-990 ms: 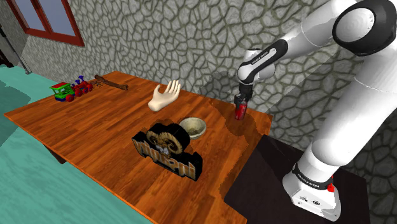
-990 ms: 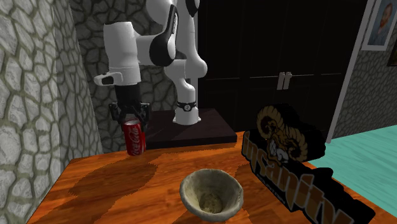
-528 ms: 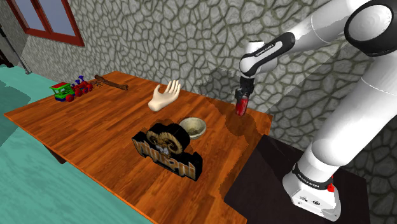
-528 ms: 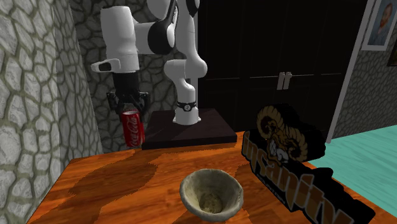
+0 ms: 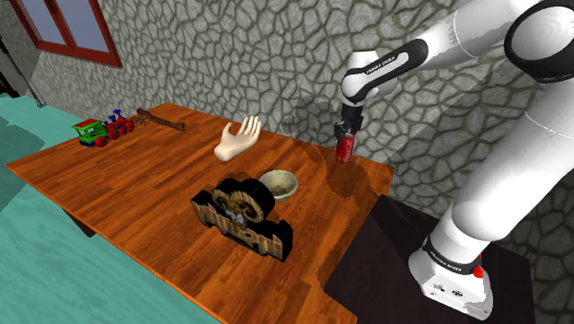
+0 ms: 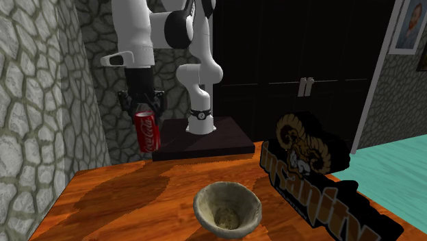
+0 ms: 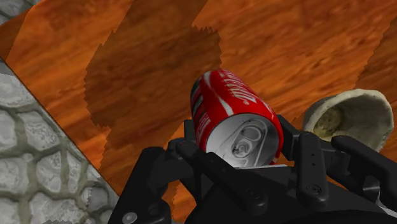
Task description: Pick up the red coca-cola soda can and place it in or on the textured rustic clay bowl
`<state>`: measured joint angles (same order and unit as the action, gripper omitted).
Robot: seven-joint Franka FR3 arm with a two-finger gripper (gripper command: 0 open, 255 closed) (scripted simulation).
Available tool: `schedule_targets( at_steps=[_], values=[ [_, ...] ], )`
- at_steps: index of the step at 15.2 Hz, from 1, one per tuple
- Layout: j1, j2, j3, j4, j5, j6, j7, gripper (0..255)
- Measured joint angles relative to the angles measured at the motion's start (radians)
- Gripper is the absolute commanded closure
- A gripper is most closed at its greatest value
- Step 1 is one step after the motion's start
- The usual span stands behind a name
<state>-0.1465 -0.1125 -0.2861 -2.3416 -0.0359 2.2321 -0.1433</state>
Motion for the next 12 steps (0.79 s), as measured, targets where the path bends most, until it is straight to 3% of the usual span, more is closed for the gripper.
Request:
schedule_targets(
  at_steps=[12],
  values=[
    [0.131,0.157,0.139,0.226,0.048,-0.073,0.239,255]
  ],
)
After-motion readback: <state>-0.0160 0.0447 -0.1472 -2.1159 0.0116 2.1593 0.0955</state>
